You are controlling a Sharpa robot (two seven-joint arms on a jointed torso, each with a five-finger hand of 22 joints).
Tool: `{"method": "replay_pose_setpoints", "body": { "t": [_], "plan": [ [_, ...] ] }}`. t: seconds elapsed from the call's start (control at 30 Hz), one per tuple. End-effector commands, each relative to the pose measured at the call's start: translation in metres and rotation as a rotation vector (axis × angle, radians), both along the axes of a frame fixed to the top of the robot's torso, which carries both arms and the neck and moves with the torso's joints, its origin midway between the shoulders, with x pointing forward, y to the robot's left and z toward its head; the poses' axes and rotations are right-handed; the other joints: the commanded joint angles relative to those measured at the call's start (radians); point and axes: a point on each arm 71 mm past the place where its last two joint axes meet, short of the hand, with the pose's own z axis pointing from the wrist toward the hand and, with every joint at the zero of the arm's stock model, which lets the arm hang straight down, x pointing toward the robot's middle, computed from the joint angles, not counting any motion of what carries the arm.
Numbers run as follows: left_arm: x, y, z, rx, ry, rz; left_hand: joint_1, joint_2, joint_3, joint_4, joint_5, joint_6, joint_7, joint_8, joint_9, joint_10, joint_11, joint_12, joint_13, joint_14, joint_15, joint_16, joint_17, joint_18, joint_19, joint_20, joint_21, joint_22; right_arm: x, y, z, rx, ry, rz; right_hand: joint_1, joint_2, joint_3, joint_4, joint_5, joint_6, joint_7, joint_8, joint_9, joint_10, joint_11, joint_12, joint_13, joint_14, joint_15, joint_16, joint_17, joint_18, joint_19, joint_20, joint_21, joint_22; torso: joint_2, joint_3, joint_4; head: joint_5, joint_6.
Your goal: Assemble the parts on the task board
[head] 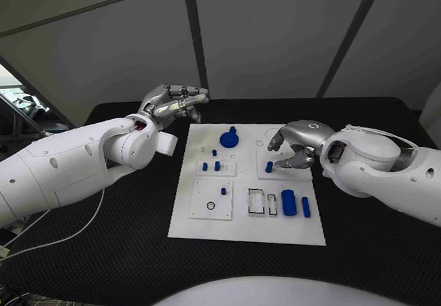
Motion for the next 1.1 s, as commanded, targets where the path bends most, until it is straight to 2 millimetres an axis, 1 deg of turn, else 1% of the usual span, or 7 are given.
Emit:
{"method": "replay_pose_setpoints", "body": {
  "t": [0.03,0.27,0.47,0.63,0.87,1.0,1.1],
  "plan": [
    [0.0,-0.001,0.001,-0.004,-0.005,-0.012,0.005,0.004,-0.002,-0.004,-0.002,0.0,0.004,0.004,-0.001,-0.003,0.002,0.005,-0.001,-0.008,0.001,-0.005,-0.002,-0.004,-0.001,-0.004,-0.005,-0.001,0.0,0.002,-0.006,-0.053,0.065,0.024,0.009,0.007,-0.008,0.001,0.0,0.006,-0.008,0.003,0.001,0.014,-0.006,0.012,0.001,0.007,-0.001,0.007,0.002,0.011,0.011,0.0,0.006,0.006,0.0,-0.0002,-0.0003,0.001,-0.002],
    [0.0,-0.001,0.001,-0.003,-0.004,-0.01,0.005,0.004,-0.002,-0.005,-0.002,0.001,0.004,0.004,-0.001,-0.003,0.002,0.006,-0.001,-0.009,0.001,-0.005,-0.003,-0.004,-0.001,-0.004,-0.006,-0.002,-0.001,0.008,-0.012,-0.063,0.086,0.044,0.023,0.024,-0.001,-0.002,0.007,0.02,-0.005,0.004,0.002,0.063,-0.017,0.038,-0.001,0.011,-0.01,0.017,0.012,0.005,0.033,-0.008,0.025,0.03,-0.001,0.0006,-0.0009,0.004,-0.007],
    [0.001,-0.001,0.001,-0.002,-0.003,-0.009,0.005,0.004,-0.002,-0.005,-0.002,0.001,0.004,0.004,-0.001,-0.003,0.002,0.006,-0.001,-0.009,0.001,-0.005,-0.003,-0.004,-0.001,-0.004,-0.006,-0.002,-0.002,0.013,-0.013,-0.056,0.087,0.062,0.033,0.035,0.028,-0.002,0.009,0.041,-0.001,0.007,0.004,0.118,-0.029,0.041,-0.004,0.023,-0.019,0.05,0.051,-0.003,0.06,-0.016,0.053,0.066,0.0,0.0004,-0.0008,0.004,-0.007],
    [0.001,-0.001,0.001,-0.002,-0.003,-0.009,0.005,0.004,-0.003,-0.005,-0.002,0.0,0.004,0.004,-0.001,-0.003,0.002,0.006,-0.002,-0.009,0.001,-0.005,-0.003,-0.004,-0.001,-0.004,-0.006,-0.002,-0.002,0.017,-0.014,-0.047,0.091,0.076,0.036,0.039,0.053,-0.001,0.009,0.061,0.0,0.01,0.005,0.156,-0.037,0.033,-0.004,0.028,-0.025,0.069,0.072,-0.008,0.074,-0.022,0.069,0.085,0.001,0.0004,-0.0007,0.004,-0.006],
    [0.001,0.0,0.001,-0.001,-0.002,-0.008,0.005,0.004,-0.003,-0.005,-0.002,0.0,0.004,0.004,-0.001,-0.003,0.002,0.006,-0.002,-0.009,0.001,-0.006,-0.004,-0.004,-0.001,-0.004,-0.006,-0.002,-0.002,0.02,-0.015,-0.037,0.091,0.083,0.037,0.047,0.08,0.001,0.008,0.095,-0.002,0.018,0.009,0.195,-0.041,0.02,-0.003,0.031,-0.029,0.085,0.089,-0.013,0.088,-0.026,0.087,0.107,0.0,0.0004,-0.0001,0.003,-0.008],
    [0.001,0.0,0.001,-0.001,-0.001,-0.008,0.005,0.004,-0.003,-0.005,-0.002,0.0,0.004,0.004,-0.001,-0.003,0.002,0.006,-0.002,-0.009,0.001,-0.006,-0.004,-0.004,-0.001,-0.004,-0.006,-0.002,0.0,0.019,-0.016,-0.037,0.087,0.072,0.044,0.053,0.095,-0.005,0.007,0.117,0.0,0.024,0.011,0.212,-0.041,0.01,-0.003,0.031,-0.03,0.09,0.092,-0.016,0.096,-0.027,0.096,0.119,0.0,0.0,-0.0005,0.004,-0.01],
    [0.001,0.0,0.001,0.0,-0.001,-0.007,0.005,0.004,-0.003,-0.005,-0.002,0.0,0.004,0.004,-0.001,-0.003,0.002,0.006,-0.002,-0.009,0.001,-0.006,-0.004,-0.004,-0.001,-0.004,-0.006,-0.002,0.001,0.018,-0.016,-0.042,0.08,0.064,0.06,0.063,0.114,-0.017,-0.012,0.14,0.0,0.033,0.014,0.235,-0.043,0.007,0.0,0.031,-0.032,0.096,0.098,-0.019,0.105,-0.029,0.108,0.133,0.0,0.0,-0.0005,0.004,-0.01]
  ]
}}
